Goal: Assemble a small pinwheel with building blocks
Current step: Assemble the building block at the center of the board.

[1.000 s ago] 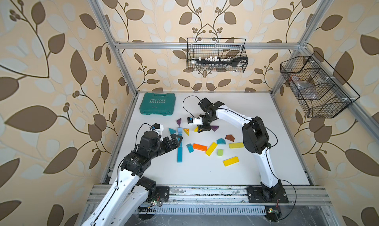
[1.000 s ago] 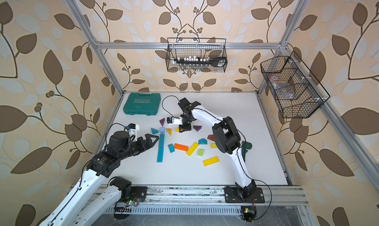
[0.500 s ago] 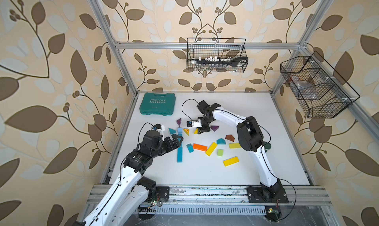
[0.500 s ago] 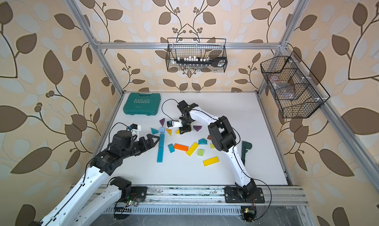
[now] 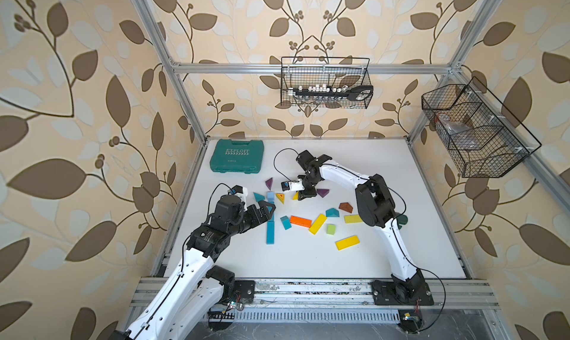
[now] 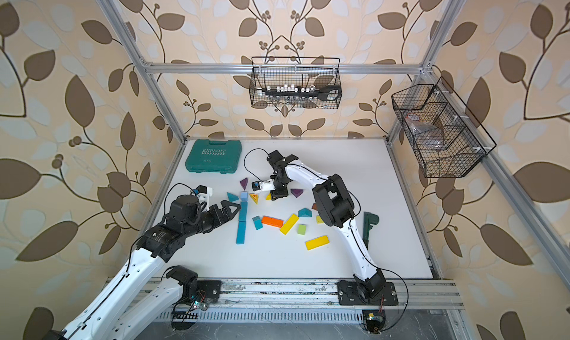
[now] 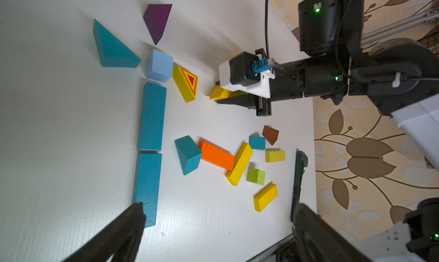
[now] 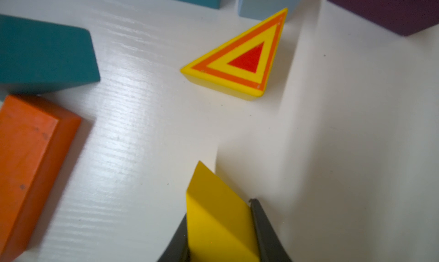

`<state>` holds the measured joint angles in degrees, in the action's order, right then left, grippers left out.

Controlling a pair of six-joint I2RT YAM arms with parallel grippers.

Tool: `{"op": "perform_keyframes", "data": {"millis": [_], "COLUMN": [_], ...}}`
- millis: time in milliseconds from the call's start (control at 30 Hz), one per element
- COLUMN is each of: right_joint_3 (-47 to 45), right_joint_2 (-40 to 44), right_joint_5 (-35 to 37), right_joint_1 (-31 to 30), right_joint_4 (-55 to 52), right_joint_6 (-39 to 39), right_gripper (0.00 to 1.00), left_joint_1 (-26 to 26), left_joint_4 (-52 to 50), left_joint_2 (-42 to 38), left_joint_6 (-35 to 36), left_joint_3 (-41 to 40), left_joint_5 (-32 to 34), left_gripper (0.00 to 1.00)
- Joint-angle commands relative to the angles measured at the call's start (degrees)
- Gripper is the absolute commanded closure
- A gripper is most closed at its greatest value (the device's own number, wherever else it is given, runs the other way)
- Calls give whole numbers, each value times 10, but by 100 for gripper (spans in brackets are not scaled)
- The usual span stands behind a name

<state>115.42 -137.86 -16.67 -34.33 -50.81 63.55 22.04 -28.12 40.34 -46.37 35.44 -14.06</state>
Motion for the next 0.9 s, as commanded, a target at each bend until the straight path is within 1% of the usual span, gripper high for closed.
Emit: {"op": "perform_keyframes", "data": {"millis": [0,167,200,233,300,367,500,567,667,800,867], "right_joint_3": [17,23,25,28,34,39,42,40,44,69,75], "right_joint_2": [-21,-26,-26,-26,-23,-19,-8,-2,8,42,74], "right_joint_5": [5,14,14,15,15,14,19,20,18,-2,-19], "right_joint_1": [1,1,0,1,1,1,0,0,-1,-10,-11], "right_joint_4": [-20,-24,-25,-27,-31,-31,-34,-35,-35,-55,-62], "right_joint_6": [11,11,10,8,6,2,5,6,1,-29,-58], "right_gripper": [99,88,84,76,69,65,61,54,52,50,47], "left_joint_1": [-8,-10,-10,-10,-10,-11,-11,-12,-12,-12,-12], "left_joint_4": [14,14,14,14,13,12,10,8,3,-3,-12], "left_joint_2": [0,1,1,1,0,-2,-3,-7,-13,-23,-25], "left_joint_6": [11,11,12,12,12,12,10,11,10,10,14], "left_joint_3": [0,2,2,2,2,2,4,3,2,3,6], "left_joint_5": [-11,-12,-12,-12,-12,-11,-11,-12,-10,-10,-5], "left_gripper": [1,1,1,1,1,1,1,1,1,1,1]}}
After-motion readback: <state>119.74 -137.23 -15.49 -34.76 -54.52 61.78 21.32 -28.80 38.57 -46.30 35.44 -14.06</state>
